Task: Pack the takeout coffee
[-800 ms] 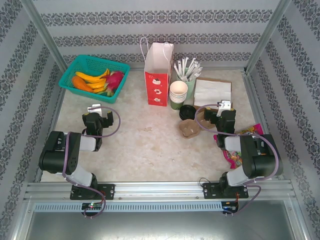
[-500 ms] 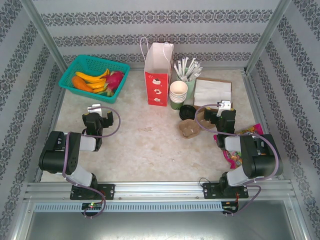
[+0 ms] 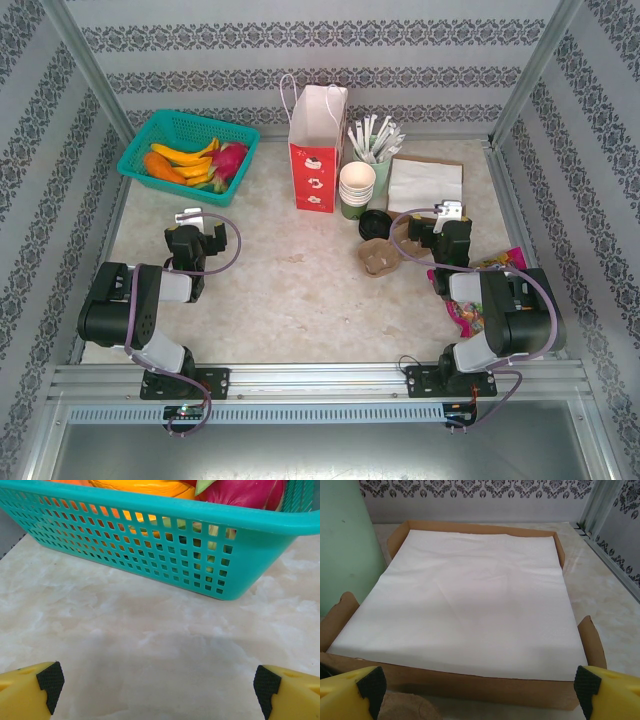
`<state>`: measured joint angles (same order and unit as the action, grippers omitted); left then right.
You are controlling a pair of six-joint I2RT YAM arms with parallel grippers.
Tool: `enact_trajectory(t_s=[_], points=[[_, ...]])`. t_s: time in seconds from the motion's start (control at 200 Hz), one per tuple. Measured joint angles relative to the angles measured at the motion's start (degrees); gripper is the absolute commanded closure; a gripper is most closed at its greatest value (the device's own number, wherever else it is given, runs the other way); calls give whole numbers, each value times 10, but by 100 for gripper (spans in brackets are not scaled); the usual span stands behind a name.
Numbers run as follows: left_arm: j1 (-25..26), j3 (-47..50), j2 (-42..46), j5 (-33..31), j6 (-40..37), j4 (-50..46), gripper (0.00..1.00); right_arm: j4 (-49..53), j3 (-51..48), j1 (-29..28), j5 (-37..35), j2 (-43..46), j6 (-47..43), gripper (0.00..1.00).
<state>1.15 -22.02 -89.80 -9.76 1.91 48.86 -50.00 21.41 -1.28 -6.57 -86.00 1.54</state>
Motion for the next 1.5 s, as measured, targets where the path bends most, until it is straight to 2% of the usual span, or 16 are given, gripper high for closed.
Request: enact_trajectory(t_s=[0.4, 0.535, 0.699, 0.884, 1.109, 1.309, 1.499], points=[[0, -4, 14, 1, 0, -21, 0, 22, 3, 0, 14, 9, 0, 2], [0, -44, 64, 2, 0, -113, 0, 90, 16, 0, 12, 65, 0, 2], [3, -75, 157, 4, 21, -172, 0, 180, 50, -1, -2, 157, 24, 2], [31, -130, 208, -12, 107, -280, 0, 302, 78, -12, 38, 236, 103, 2], [120, -180, 228, -25, 271, -403, 0, 456, 158, -47, 120, 270, 258, 2], [162, -185, 199, 5, 407, -459, 0, 574, 236, -85, 181, 221, 361, 5], [183, -233, 125, 66, 441, -483, 0, 690, 377, -129, 170, 121, 369, 13]])
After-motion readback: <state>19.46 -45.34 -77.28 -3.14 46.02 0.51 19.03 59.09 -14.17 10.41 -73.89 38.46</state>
